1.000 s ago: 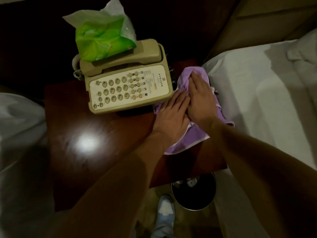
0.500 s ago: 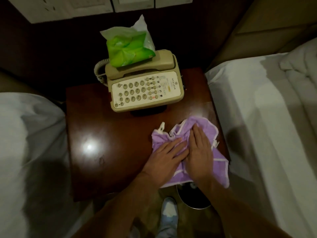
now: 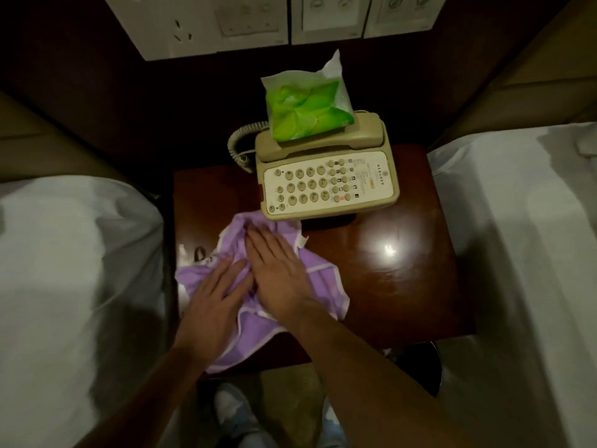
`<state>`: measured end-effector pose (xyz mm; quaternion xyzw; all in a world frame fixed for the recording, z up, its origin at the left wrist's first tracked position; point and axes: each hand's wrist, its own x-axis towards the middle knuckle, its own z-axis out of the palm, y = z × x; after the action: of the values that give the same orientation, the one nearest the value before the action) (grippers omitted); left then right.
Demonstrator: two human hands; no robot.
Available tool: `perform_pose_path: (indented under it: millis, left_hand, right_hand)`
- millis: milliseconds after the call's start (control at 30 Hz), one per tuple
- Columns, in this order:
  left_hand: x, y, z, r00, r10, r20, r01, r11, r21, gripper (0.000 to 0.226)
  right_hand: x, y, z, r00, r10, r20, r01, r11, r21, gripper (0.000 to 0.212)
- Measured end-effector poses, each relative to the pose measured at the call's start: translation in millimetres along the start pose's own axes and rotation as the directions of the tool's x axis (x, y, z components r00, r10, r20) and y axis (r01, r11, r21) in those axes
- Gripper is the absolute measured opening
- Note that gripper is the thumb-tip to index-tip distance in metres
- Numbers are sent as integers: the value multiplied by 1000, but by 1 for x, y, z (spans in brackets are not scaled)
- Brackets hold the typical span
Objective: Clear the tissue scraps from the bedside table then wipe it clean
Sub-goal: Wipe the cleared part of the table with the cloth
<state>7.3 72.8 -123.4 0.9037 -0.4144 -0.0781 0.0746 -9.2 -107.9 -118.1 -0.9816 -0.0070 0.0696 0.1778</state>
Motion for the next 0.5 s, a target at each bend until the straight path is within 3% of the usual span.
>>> perform_pose_path:
  millis: [133,267,433,500]
  left_hand:
    - [39,-13,-15,979,-204,26,206,973,-102,64]
    - [51,-3,-16,963,-268,-15,265,959,-105,58]
    - [35,12,-13,987,-159,16,160,987,-10,71]
    - [24,31,-7,992,-96,79,93,995,38,87]
  right_hand:
    - [48,-1,-8,998,64,28,-63,998,-22,74]
    - [51,0,-12,998,59,29,-59,998,2,70]
    - [11,9,-10,999,0,-42,2,999,46,64]
    - [-21,19,-5,998,6,-67,-2,998,61,65]
